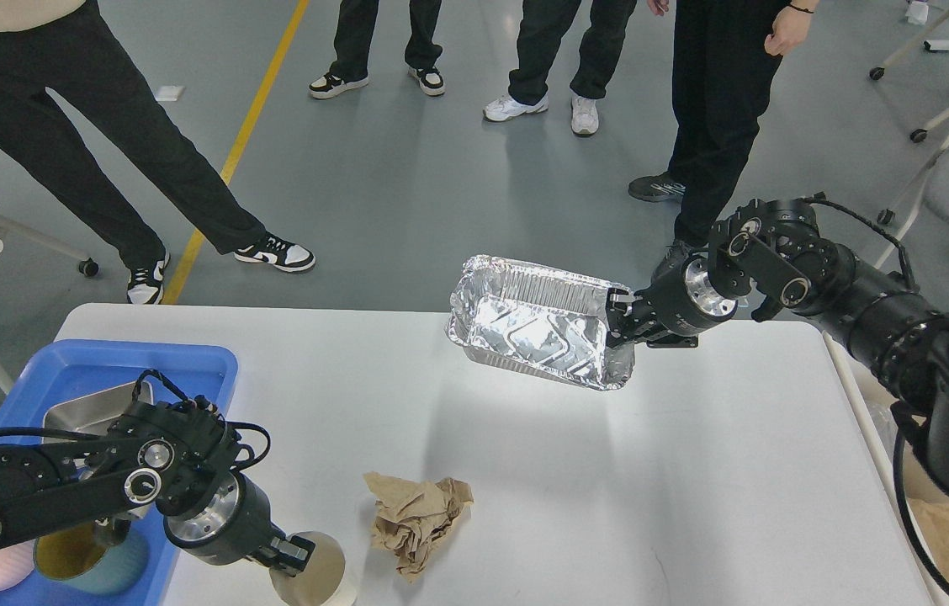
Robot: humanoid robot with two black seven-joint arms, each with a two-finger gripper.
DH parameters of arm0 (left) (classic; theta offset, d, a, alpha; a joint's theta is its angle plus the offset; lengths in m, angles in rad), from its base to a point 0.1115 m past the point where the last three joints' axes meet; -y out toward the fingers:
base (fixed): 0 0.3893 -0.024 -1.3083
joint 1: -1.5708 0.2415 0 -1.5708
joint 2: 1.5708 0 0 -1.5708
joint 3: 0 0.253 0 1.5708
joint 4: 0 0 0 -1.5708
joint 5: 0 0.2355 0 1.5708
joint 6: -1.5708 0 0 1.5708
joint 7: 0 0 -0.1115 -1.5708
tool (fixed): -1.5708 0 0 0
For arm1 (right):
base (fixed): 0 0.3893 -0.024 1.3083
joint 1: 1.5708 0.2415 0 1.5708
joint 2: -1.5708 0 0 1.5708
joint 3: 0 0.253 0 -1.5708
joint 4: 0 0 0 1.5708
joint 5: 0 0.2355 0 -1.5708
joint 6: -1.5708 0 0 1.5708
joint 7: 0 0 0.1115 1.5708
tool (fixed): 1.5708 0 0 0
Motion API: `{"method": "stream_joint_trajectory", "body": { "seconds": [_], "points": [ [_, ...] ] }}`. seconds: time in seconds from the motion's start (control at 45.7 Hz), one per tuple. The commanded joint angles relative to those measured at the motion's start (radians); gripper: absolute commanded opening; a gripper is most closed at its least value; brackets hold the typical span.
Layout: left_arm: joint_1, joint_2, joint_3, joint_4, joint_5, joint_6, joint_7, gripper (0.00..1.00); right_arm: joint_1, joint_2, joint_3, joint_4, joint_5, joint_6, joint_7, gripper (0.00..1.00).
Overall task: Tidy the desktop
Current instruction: 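Grasp the white paper cup with the left gripper, then lift the paper cup high above the table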
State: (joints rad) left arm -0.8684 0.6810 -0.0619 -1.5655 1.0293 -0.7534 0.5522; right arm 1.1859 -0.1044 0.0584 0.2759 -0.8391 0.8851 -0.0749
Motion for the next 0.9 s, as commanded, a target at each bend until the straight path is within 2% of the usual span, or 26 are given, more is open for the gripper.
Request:
{"method": "stream_joint_trajectory", "body": {
  "seconds": [0.0,0.109,0.197,0.241,0.328,0.459,0.634,0.722,0.875],
  "points": [
    [-0.014,0.008,-0.013,-0.005,-0.008,-0.044,0.002,0.0,0.0,0.0,0.0,0.0,0.0,0.0,0.0,0.0],
    [-0.053,0.015,-0.056,-0.025,-0.02,-0.099,0.002,0.0,0.001,0.0,0.0,0.0,0.0,0.0,0.0,0.0],
    [-0.104,0.018,-0.128,-0.048,-0.052,-0.174,0.005,0.0,0.001,0.0,0.0,-0.001,0.0,0.0,0.0,0.0],
    [-0.147,0.017,-0.17,-0.051,-0.095,-0.207,0.017,0.0,0.003,0.0,0.0,-0.001,0.0,0.0,0.0,0.0],
    [-0.289,0.014,-0.208,-0.05,-0.217,-0.207,0.04,0.0,0.003,0.0,0.0,0.0,0.0,0.0,0.0,0.0],
    [-0.564,0.009,-0.179,-0.039,-0.434,-0.207,0.041,0.0,0.003,0.0,0.0,-0.001,0.0,0.0,0.0,0.0],
    [-0.895,-0.001,-0.046,0.024,-0.656,-0.207,0.04,0.0,0.006,0.002,0.0,-0.001,0.0,0.0,0.0,0.0],
    [-0.98,-0.021,-0.015,0.047,-0.706,-0.207,0.04,0.0,0.006,0.003,0.0,-0.001,0.0,0.0,0.0,0.0],
    [-1.046,-0.052,-0.013,0.102,-0.742,-0.207,0.04,0.01,0.009,0.003,0.0,-0.001,0.0,0.0,0.0,0.0]
  ]
}}
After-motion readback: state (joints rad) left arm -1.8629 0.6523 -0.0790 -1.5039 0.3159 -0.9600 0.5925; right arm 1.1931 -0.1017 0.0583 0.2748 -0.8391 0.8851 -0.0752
